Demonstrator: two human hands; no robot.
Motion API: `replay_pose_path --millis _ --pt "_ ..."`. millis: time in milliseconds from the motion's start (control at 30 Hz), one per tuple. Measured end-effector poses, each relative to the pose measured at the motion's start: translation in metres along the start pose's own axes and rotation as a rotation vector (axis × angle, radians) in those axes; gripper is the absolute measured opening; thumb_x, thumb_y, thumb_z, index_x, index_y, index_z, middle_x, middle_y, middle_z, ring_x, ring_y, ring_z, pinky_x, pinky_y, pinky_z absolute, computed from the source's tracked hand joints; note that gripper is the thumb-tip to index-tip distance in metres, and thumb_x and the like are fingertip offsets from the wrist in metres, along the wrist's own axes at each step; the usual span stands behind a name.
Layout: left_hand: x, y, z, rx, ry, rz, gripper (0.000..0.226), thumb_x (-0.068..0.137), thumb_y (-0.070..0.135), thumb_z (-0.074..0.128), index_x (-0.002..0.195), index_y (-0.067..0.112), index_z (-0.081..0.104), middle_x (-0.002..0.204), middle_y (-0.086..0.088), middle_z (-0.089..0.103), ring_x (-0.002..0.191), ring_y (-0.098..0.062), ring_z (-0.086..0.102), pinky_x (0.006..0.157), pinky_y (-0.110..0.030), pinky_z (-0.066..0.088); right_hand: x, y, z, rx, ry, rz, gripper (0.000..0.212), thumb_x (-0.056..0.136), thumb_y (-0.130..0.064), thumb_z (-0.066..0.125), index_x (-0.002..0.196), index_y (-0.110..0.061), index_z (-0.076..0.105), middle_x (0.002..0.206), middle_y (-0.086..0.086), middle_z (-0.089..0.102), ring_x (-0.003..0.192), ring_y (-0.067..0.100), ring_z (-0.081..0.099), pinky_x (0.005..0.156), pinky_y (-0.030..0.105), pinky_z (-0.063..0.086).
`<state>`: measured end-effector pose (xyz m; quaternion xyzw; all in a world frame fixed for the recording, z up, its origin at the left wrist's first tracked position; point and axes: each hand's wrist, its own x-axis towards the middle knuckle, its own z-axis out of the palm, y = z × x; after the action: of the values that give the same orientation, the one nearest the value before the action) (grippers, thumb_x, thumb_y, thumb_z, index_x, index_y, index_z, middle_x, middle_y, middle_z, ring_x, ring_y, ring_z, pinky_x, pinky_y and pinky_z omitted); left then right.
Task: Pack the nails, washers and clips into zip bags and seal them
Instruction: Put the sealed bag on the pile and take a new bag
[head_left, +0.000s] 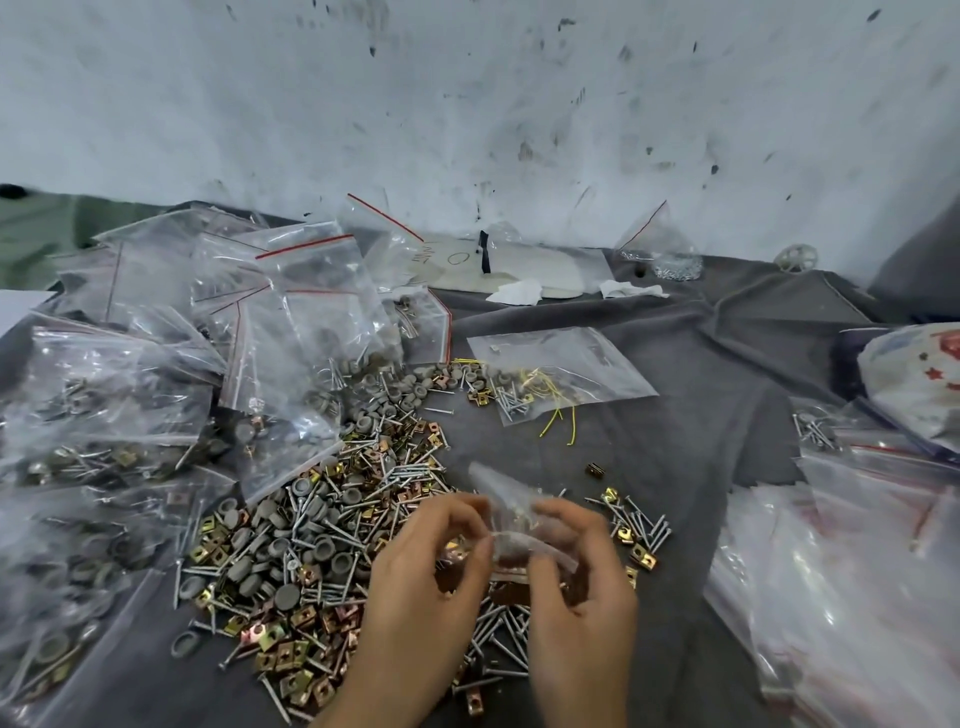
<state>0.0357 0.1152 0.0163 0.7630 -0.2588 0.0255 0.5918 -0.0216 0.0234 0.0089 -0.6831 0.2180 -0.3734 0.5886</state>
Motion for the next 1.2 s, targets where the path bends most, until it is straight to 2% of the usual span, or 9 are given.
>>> replay_pose_path --millis 67,300,400,500,667,833,933,1067,1200 --pt "-0.002 -0.004 0.003 -0.009 0.01 0.033 0.03 0.078 -0.009 0.069 0.082 0.019 0.058 0.106 0.018 0.065 0.096 -0.006 0.066 0.073 -0.034 0.058 -0.002 0.003 0.004 -0.035 0.028 -0.051 0.054 0.079 0.014 0.057 0.082 -0.04 0.064 0.081 -0.015 0.068 0.072 0.002 0.065 0.058 0.01 0.049" --pt "0.007 -0.02 -0.007 0.074 0.127 0.035 0.042 0.077 -0.013 0.063 0.074 0.029 0.061 0.111 0.024 0.058 0.108 0.004 0.057 0.078 -0.016 0.052 -0.005 0.008 0.013 -0.039 0.016 -0.13 0.048 0.082 -0.004 0.041 0.098 -0.044 0.062 0.092 -0.012 0.072 0.079 0.009 0.069 0.067 0.034 0.058" --pt "0.017 -0.026 -0.012 0.111 0.099 0.025 0.036 0.079 -0.003 0.067 0.076 0.032 0.062 0.109 0.025 0.059 0.102 0.005 0.059 0.076 -0.013 0.052 0.006 0.007 0.016 -0.078 -0.042 -0.085 0.047 0.094 -0.006 0.047 0.102 -0.052 0.058 0.095 -0.023 0.068 0.074 0.004 0.066 0.066 0.025 0.056" --pt "0.036 -0.035 -0.022 0.21 0.081 0.055 0.024 0.082 0.003 0.068 0.081 0.026 0.066 0.098 0.021 0.06 0.089 0.004 0.06 0.069 -0.008 0.049 0.024 0.009 0.015 -0.096 -0.168 -0.003 0.052 0.091 -0.014 0.059 0.117 -0.057 0.045 0.109 -0.034 0.057 0.092 -0.01 0.059 0.07 0.009 0.049" --pt "0.055 -0.057 -0.042 0.336 0.189 0.049 0.019 0.083 0.008 0.07 0.089 0.026 0.067 0.087 0.013 0.061 0.077 -0.002 0.06 0.072 -0.019 0.051 0.047 0.029 0.009 -0.502 -0.227 -0.116 0.025 0.086 -0.008 0.063 0.091 -0.032 0.063 0.095 -0.018 0.06 0.093 -0.001 0.056 0.085 0.023 0.046" --pt "0.056 -0.075 -0.044 0.235 0.263 -0.035 0.033 0.085 0.003 0.067 0.077 0.028 0.047 0.085 0.012 0.063 0.076 -0.002 0.065 0.06 -0.015 0.053 0.056 0.05 0.018 -0.798 -0.505 -0.145 0.019 0.09 -0.016 0.058 0.103 -0.027 0.068 0.104 -0.012 0.061 0.107 0.01 0.047 0.09 0.019 0.035" --pt "0.054 -0.076 -0.045 0.282 0.251 0.075 0.04 0.082 -0.009 0.064 0.068 0.024 0.046 0.097 0.018 0.061 0.094 0.004 0.061 0.064 -0.007 0.048 0.059 0.05 0.022 -0.858 -0.556 -0.179 0.02 0.091 -0.029 0.059 0.109 -0.032 0.066 0.11 -0.012 0.06 0.11 0.011 0.042 0.096 0.027 0.035" --pt "0.053 -0.082 -0.046 0.315 0.218 0.175 0.026 0.082 -0.01 0.064 0.075 0.015 0.059 0.1 0.009 0.065 0.075 -0.002 0.063 0.06 -0.006 0.046 0.06 0.05 0.025 -0.898 -0.577 -0.182 0.024 0.088 -0.038 0.061 0.112 -0.034 0.063 0.111 -0.013 0.058 0.112 0.011 0.039 0.097 0.03 0.036" --pt "0.053 -0.083 -0.041 0.328 0.181 0.234 0.024 0.079 -0.015 0.064 0.077 0.008 0.065 0.101 0.005 0.066 0.082 -0.002 0.064 0.068 -0.005 0.047 0.061 0.051 0.028 -0.889 -0.569 -0.171 0.019 0.087 -0.033 0.064 0.105 -0.029 0.061 0.11 -0.011 0.059 0.109 0.011 0.041 0.096 0.03 0.037"
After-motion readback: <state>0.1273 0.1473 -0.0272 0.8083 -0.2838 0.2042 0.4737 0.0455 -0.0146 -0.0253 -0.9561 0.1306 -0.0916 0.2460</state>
